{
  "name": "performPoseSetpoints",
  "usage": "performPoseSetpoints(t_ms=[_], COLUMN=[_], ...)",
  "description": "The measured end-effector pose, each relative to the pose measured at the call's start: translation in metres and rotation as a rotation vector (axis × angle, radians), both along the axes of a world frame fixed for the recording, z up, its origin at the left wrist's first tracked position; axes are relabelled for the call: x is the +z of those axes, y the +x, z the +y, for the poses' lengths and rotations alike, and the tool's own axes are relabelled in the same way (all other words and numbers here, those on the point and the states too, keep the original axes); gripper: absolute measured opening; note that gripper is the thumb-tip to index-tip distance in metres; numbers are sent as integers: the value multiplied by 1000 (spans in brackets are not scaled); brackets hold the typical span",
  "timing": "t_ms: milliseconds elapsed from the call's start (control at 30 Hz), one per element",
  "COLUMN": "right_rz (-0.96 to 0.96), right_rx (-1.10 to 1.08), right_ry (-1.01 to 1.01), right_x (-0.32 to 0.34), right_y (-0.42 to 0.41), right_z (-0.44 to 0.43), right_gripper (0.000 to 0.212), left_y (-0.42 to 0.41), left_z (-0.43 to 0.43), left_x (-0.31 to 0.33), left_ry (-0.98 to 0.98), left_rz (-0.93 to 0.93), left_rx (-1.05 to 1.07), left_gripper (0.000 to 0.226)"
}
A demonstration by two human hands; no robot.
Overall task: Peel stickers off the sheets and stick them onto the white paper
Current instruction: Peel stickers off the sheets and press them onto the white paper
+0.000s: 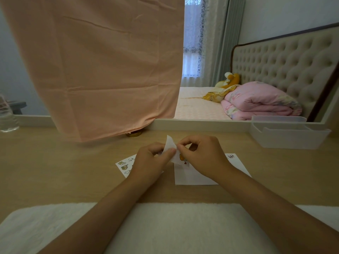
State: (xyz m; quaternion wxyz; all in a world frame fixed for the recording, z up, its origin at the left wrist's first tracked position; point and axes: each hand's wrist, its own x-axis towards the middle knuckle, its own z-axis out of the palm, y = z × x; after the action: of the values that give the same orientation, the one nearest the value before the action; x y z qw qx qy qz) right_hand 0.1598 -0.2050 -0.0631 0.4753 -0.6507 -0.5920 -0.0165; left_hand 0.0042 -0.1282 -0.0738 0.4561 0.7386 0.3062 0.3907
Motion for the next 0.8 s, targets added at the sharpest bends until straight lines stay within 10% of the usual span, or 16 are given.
performPoseSetpoints(t_ms=[267, 800], right_rz=[-160, 359], right_rx=[-8, 54], right_ry=[-24, -394], right_x=[5, 22], right_y=[1, 6], right_z=[0, -5], right_gripper=[8, 16], left_y=[0, -4], left_z=[6, 5], left_x=[-3, 2], left_ry=[64, -20], left_rz=[17, -85], left_rx=[37, -23], left_gripper=[10, 39])
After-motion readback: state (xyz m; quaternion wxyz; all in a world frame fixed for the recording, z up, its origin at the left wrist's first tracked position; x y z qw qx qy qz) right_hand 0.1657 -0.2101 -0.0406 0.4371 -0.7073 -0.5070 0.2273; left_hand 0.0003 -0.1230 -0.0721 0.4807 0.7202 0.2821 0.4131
